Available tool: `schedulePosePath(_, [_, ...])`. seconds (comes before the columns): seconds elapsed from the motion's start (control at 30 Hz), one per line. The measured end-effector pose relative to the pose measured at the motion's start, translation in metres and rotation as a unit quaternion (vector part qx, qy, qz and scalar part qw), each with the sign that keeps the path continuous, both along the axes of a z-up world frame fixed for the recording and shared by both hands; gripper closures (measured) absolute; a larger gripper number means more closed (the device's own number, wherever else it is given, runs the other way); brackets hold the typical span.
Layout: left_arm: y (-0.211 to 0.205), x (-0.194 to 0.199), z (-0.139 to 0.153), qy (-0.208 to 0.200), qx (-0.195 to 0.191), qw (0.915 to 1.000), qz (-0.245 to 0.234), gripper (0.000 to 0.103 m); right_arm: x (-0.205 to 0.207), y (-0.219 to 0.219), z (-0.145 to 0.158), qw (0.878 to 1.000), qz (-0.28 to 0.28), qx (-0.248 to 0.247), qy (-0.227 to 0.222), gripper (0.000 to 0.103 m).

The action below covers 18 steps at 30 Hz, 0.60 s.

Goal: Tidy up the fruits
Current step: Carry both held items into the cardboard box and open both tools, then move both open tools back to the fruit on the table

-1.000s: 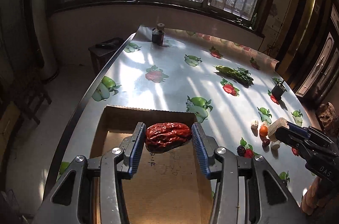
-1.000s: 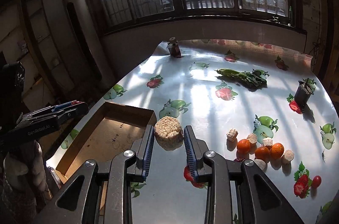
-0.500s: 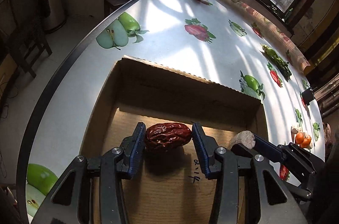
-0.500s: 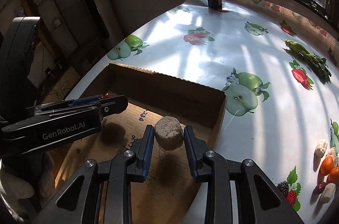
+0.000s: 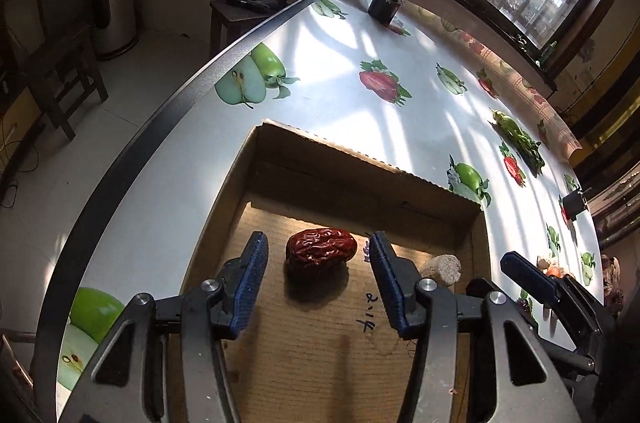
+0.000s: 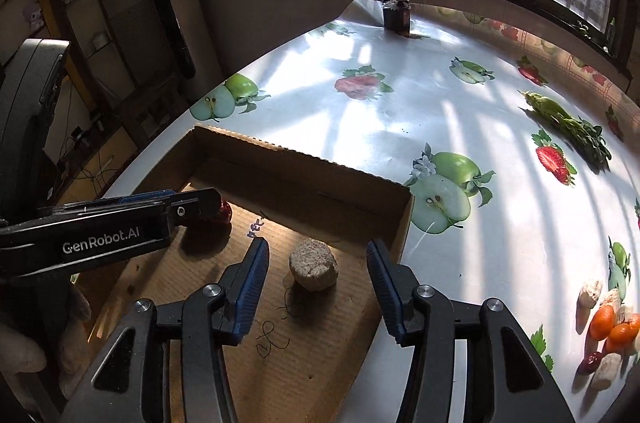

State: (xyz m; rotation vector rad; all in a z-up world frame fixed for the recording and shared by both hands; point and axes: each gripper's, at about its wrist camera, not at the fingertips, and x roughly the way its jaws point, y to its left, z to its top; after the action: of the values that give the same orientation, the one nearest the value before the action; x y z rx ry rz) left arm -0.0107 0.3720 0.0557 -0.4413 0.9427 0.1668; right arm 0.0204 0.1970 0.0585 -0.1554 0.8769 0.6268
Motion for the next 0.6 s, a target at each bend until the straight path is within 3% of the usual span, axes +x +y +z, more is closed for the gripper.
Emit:
schedulePosePath(0.13, [-0.019, -0.032, 0.034, -0.038, 0.021, 0.9991, 0.005, 0.039, -0.025, -0.041, 0.029, 0.999, -0.011, 0.021, -0.031, 0.046])
schedulePosePath(0.17, [-0.028, -0.041, 0.042, -0.049, 0.023, 0.9985, 0.0, 0.037, -0.032, -0.054, 0.035, 0.999, -0.017, 0.029, -0.035, 0.041])
schedulePosePath(0.2, [-0.038, -0.05, 0.05, -0.061, 0.022, 0.9978, -0.01, 0.035, -0.038, -0.069, 0.04, 0.998, -0.025, 0.036, -0.039, 0.036])
schedulePosePath(0.33, [-0.093, -0.09, 0.071, -0.111, 0.01, 0.9921, -0.058, 0.023, -0.066, -0.134, 0.05, 0.995, -0.065, 0.057, -0.058, 0.034])
schedulePosePath(0.47, [-0.142, -0.116, 0.062, -0.133, -0.012, 0.9872, -0.087, 0.021, -0.09, -0.212, 0.048, 0.988, -0.129, 0.052, -0.068, 0.032])
schedulePosePath(0.6, [-0.177, -0.109, 0.028, -0.091, -0.019, 0.9909, -0.098, 0.021, -0.105, -0.29, 0.037, 0.977, -0.201, 0.046, -0.054, 0.029])
